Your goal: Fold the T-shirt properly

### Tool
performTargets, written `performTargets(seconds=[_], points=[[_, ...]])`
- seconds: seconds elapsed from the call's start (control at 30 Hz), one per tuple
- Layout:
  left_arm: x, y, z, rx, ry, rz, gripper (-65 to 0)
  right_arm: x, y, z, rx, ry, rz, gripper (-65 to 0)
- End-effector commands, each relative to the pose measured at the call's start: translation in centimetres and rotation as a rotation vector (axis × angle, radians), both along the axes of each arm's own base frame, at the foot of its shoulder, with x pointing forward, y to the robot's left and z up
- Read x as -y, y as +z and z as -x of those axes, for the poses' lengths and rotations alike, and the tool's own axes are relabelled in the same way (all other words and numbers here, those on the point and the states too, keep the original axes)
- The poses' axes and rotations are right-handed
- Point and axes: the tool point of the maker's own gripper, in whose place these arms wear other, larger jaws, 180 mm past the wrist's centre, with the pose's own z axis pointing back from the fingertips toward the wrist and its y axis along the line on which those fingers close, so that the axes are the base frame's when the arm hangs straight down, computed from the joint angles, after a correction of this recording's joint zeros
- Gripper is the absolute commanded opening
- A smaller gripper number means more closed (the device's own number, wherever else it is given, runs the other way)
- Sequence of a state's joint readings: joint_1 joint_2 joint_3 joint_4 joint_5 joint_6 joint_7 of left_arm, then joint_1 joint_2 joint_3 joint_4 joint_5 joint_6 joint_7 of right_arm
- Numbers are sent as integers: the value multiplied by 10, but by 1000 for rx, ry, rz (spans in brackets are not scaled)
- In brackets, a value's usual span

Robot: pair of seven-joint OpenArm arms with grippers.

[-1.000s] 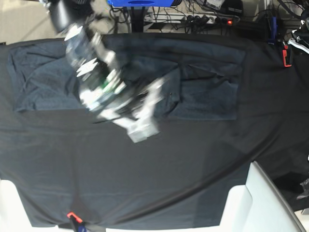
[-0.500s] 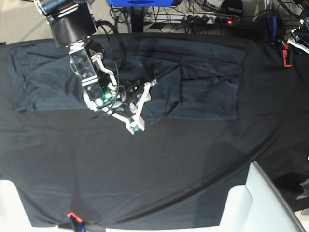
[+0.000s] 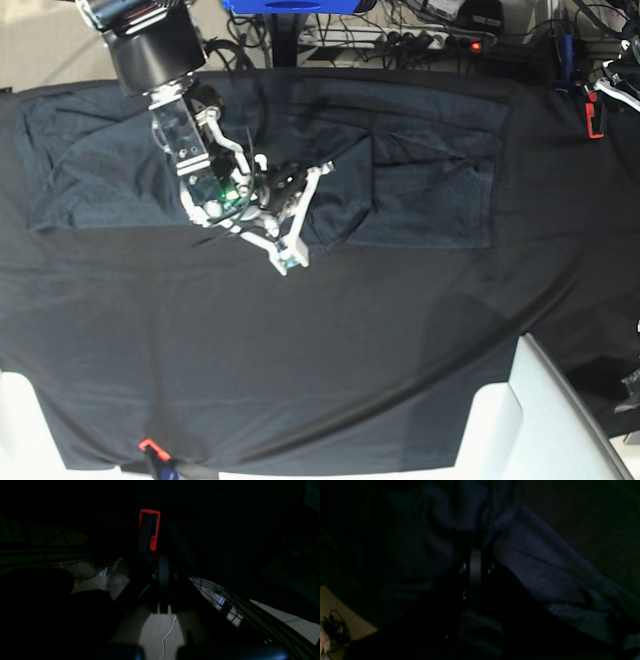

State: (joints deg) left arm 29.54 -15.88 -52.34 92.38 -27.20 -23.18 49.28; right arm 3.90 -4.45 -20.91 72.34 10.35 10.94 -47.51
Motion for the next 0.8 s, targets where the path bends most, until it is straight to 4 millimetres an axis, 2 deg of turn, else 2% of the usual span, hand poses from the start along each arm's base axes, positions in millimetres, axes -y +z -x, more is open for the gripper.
performTargets(seconds=[0.0, 0.13, 0.27, 0.53, 0.63, 0.77], points=[[-7, 11, -5, 20, -13, -30, -650, -10, 20, -17, 62, 3, -37, -648], [-8, 11, -5, 19, -13, -30, -650, -24, 44, -11, 111, 56, -53, -648], [-8, 11, -6, 20, -13, -30, -650, -40, 60, 3, 118, 135, -46, -648], [-8, 11, -6, 20, -13, -30, -650, -103, 71, 53, 155, 415, -55, -648], [-7, 10, -5, 20, -12, -29, -650, -122, 79, 57, 182, 475, -61, -648], [-1, 6, -8, 13, -31, -18, -650, -135, 83, 53, 217, 541, -39, -647]])
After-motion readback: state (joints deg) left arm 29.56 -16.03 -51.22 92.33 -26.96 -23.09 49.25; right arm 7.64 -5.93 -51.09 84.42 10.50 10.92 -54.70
